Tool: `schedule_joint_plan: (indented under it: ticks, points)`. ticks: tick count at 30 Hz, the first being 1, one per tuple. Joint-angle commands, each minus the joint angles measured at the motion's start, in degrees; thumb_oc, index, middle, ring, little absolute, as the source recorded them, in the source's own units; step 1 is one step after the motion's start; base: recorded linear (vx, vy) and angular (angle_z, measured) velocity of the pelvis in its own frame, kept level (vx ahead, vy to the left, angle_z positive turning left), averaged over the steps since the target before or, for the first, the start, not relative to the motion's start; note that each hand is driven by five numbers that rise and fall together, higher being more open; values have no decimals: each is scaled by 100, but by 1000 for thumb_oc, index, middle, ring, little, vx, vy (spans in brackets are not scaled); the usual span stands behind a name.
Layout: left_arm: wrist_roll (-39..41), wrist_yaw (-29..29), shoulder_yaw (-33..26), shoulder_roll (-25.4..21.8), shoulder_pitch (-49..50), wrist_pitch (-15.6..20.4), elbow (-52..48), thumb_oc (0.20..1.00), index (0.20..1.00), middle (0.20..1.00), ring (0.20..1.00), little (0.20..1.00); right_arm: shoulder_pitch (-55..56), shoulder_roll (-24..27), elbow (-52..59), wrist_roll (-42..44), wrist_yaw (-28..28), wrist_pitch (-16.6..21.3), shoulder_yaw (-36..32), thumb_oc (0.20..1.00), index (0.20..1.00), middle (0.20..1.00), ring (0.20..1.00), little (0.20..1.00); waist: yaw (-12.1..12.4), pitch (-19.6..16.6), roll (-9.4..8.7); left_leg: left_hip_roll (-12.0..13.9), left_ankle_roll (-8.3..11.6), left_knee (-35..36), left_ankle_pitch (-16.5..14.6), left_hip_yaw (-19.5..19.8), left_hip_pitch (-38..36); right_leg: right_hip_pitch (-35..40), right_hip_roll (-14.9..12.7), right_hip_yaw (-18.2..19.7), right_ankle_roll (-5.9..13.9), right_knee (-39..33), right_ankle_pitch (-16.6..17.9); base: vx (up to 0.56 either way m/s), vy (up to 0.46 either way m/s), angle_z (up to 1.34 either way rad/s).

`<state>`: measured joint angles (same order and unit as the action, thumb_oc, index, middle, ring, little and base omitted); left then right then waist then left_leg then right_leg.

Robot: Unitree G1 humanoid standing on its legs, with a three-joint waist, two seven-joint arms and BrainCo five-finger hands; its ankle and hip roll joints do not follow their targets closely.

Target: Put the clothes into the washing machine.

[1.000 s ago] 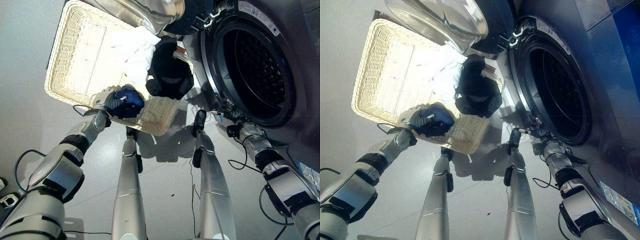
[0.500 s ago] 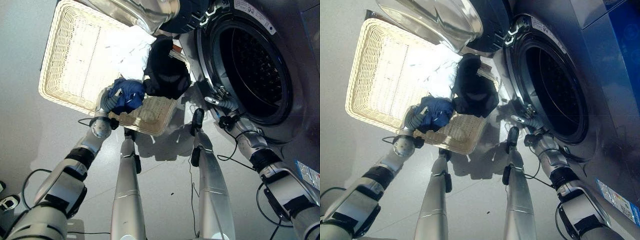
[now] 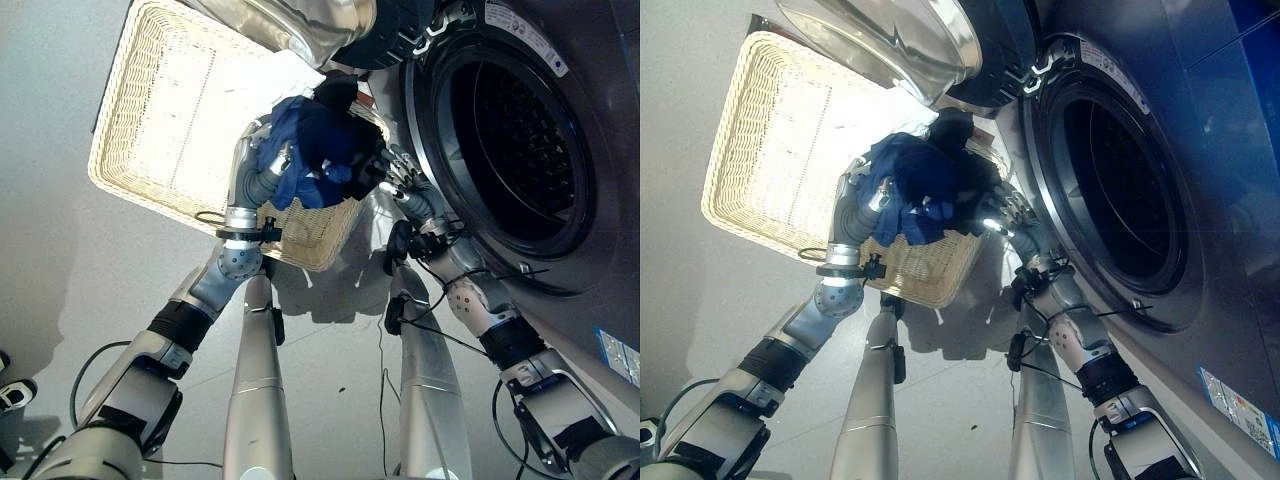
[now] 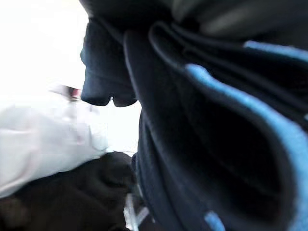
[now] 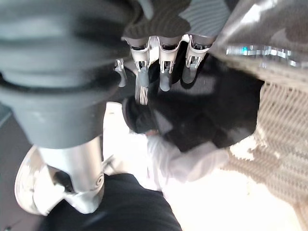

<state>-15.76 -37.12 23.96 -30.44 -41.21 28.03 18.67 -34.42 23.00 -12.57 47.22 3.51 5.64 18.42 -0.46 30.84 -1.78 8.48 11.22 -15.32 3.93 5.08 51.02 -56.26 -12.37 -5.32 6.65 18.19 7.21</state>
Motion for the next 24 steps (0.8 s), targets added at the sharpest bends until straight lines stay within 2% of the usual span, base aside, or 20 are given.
schedule_joint_plan:
  ticks: [1, 3, 4, 12, 24]
  points:
    - [-563, -116, 116, -221, -171, 172, -718, 200, 200, 200, 200, 200, 317, -115, 848, 367, 435, -95, 20, 1000, 1000, 1000, 1000, 1000, 165, -105, -217, -516, -548, -188, 14, 295, 160, -71, 9, -58, 488, 151, 314, 0, 0, 0]
    - [-631, -121, 152, -239, -208, 176, -744, 200, 200, 200, 200, 200, 292, -105, 916, 437, 473, -115, 57, 1000, 1000, 1000, 1000, 1000, 167, -105, -219, -520, -546, -194, 14, 295, 169, -72, 0, -66, 494, 143, 320, 10, -12, 2]
    - [-888, -111, 290, -264, -332, 43, -834, 200, 200, 200, 200, 200, 232, -140, 1054, 579, 540, -180, 162, 1000, 1000, 1000, 1000, 1000, 166, -105, -230, -526, -543, -222, 20, 306, 178, -71, -9, -74, 498, 139, 338, 16, -18, 4]
    - [-1186, -124, 635, -271, -610, -16, -787, 200, 200, 200, 200, 200, -38, -208, 1238, 1132, 739, -239, 369, 1000, 1000, 1000, 1000, 1000, 189, -105, -176, -545, -538, -213, 55, 298, 219, -123, -45, -79, 518, 133, 367, 11, -8, 3]
    - [-1383, 54, 965, -389, -955, -126, -733, 200, 200, 200, 200, 200, -284, -253, 1463, 1582, 828, 87, 344, 1000, 1000, 1000, 1000, 1000, 190, -105, -138, -556, -520, -183, 93, 258, 233, -140, -72, -101, 544, 85, 415, 0, 0, 0]
